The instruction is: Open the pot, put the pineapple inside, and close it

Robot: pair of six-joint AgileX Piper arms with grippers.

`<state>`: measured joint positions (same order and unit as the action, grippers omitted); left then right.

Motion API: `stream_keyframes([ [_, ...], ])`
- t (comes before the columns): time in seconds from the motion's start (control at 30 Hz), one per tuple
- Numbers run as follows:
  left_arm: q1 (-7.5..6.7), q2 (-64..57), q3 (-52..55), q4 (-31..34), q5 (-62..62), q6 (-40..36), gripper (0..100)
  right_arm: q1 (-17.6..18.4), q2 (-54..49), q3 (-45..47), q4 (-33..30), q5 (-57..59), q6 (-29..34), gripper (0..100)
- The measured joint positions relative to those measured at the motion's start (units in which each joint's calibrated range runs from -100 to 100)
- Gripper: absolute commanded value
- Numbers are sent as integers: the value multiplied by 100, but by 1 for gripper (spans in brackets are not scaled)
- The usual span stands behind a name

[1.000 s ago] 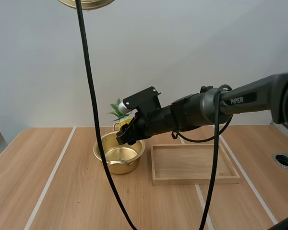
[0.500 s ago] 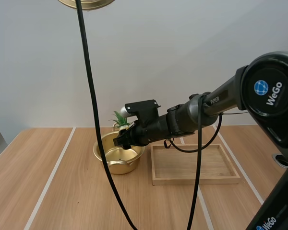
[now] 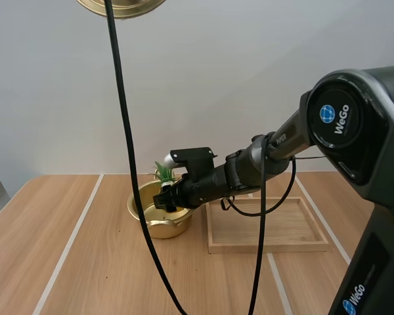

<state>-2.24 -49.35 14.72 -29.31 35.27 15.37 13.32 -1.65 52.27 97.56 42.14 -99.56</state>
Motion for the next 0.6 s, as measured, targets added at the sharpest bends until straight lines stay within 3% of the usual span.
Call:
stream_keyframes([
  [0.6, 0, 0, 0, 0, 0, 0, 0, 6, 423, -333, 205, 468, -10, 0],
])
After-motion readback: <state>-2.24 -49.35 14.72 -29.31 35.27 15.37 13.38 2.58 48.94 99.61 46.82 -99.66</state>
